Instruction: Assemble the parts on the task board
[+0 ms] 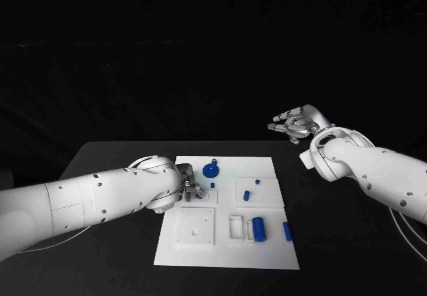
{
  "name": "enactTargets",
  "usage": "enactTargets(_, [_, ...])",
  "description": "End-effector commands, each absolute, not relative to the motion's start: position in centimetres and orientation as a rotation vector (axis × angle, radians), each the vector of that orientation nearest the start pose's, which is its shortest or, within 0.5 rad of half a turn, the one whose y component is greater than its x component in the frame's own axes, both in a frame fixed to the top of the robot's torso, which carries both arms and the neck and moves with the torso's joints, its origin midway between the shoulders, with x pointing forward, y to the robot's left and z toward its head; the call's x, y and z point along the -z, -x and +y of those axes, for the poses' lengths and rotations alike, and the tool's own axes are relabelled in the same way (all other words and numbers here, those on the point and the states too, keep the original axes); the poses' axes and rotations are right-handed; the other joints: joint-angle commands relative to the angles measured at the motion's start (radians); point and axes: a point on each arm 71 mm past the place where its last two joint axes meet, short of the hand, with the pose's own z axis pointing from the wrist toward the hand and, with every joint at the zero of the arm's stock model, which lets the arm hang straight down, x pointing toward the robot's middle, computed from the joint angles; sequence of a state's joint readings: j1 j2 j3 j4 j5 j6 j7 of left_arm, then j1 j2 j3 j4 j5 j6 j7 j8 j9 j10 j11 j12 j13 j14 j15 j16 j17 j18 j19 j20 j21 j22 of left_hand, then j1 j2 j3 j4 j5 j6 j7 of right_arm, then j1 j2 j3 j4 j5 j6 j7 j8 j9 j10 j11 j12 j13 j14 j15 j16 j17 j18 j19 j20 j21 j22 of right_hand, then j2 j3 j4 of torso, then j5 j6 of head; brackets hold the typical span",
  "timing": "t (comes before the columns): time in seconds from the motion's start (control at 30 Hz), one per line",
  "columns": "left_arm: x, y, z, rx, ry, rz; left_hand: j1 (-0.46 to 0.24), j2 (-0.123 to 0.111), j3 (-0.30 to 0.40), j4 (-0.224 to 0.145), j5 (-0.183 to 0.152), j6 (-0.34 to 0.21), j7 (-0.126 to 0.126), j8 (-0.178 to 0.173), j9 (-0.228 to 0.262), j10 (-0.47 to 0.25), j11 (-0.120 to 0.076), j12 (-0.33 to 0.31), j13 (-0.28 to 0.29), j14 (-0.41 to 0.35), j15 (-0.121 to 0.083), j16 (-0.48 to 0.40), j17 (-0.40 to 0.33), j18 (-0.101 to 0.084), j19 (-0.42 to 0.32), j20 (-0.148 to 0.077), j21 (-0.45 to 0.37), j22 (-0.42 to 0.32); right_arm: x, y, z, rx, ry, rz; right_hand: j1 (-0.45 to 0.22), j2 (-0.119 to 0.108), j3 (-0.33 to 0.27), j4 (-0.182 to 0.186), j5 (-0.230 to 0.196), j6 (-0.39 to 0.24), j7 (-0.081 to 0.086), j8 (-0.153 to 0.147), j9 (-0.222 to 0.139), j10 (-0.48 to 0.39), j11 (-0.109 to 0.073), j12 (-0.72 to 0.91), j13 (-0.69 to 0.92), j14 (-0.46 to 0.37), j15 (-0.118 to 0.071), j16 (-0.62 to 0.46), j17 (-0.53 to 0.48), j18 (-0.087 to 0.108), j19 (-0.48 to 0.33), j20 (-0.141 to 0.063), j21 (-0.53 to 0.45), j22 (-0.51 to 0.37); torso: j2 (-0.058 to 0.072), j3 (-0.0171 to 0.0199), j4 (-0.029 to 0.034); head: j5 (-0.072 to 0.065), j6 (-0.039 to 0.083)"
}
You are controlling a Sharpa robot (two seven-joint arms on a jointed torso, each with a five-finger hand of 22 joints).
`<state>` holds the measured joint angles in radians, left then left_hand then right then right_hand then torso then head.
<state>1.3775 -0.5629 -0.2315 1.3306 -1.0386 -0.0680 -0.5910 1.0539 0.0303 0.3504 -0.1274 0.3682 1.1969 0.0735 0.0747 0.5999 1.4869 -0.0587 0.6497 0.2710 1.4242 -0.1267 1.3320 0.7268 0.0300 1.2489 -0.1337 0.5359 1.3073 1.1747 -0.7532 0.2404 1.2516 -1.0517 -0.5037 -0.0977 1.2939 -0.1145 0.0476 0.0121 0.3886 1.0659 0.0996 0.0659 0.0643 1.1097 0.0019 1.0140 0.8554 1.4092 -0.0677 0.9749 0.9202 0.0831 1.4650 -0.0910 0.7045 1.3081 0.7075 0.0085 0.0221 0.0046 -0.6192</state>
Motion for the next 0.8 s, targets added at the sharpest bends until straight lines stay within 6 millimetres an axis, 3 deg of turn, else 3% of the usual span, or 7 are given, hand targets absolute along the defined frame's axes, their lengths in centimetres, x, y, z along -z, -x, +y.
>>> enactTargets(0.03, [21.82,-51.40,14.19,0.286,0.134,2.240,0.019,0.032,0.022,-0.017,-0.003,0.269,-0.123,-0.002,-0.004,0.029,-0.026,0.007,-0.003,0.008,0.003,0.005,0.003,-0.004,-0.001,0.006,0.003,0.020,11.28,-55.97,-26.47,-0.725,-0.520,1.349,-0.009,0.003,0.006,-0.003,0.007,0.006,0.000,-0.004,-0.001,-0.001,-0.003,0.005,0.000,0.001,-0.003,0.001,0.000,0.018,0.046,0.002,-0.002,0.082,-0.001,-0.0002,0.0004,0.000,0.000])
enactTargets(0.5, [22.00,-51.28,14.09,0.287,0.112,2.267,-0.025,0.062,0.030,-0.025,0.001,0.282,-0.126,-0.001,-0.013,0.029,-0.027,0.027,-0.026,0.010,0.005,0.019,0.035,0.003,-0.004,0.013,0.010,0.020,11.31,-56.00,-26.45,-0.726,-0.522,1.352,-0.009,0.002,0.016,-0.010,0.021,0.006,0.001,-0.004,-0.001,-0.001,-0.003,0.005,0.000,0.001,-0.003,0.001,0.002,0.018,0.047,0.002,-0.001,0.083,0.000,-0.0005,0.0012,0.003,-0.003])
enactTargets(0.8, [22.08,-51.19,14.08,0.283,0.101,2.281,-0.031,0.073,0.023,-0.011,-0.020,0.295,-0.129,0.001,-0.025,0.029,-0.027,0.034,-0.049,0.011,0.007,0.023,0.051,0.007,-0.005,0.019,0.013,0.020,11.33,-56.01,-26.45,-0.725,-0.523,1.353,-0.011,0.002,0.024,-0.016,0.035,0.005,0.001,-0.004,-0.001,-0.002,-0.003,0.003,-0.002,0.001,-0.003,0.000,0.001,0.018,0.046,0.002,-0.004,0.082,0.000,-0.0011,0.0009,0.004,-0.004])
